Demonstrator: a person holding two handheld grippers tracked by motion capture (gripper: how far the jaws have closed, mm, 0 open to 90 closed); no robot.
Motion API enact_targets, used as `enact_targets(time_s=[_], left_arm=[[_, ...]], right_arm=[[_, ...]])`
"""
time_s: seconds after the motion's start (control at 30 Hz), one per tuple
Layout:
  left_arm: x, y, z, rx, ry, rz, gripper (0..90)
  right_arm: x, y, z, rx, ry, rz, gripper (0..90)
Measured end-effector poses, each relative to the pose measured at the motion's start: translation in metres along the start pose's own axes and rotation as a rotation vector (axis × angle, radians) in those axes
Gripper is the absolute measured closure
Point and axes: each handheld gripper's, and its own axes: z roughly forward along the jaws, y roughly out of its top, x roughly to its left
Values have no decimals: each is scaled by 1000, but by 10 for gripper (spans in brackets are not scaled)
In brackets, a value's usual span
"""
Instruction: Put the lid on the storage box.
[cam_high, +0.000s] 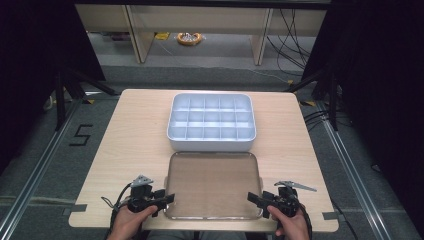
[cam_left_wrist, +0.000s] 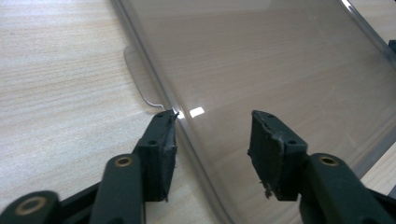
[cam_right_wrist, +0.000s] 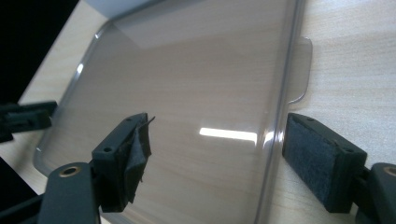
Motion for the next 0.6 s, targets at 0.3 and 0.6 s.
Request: enact_targets(time_s=[0.3, 0.6], left_arm=[[1, -2, -3, 10, -26, 7, 529], [2, -3, -3, -5, -81, -22, 349]], right_arm=[[-11, -10, -5, 22, 154, 242, 533], [2, -9, -17, -12, 77, -112, 572]])
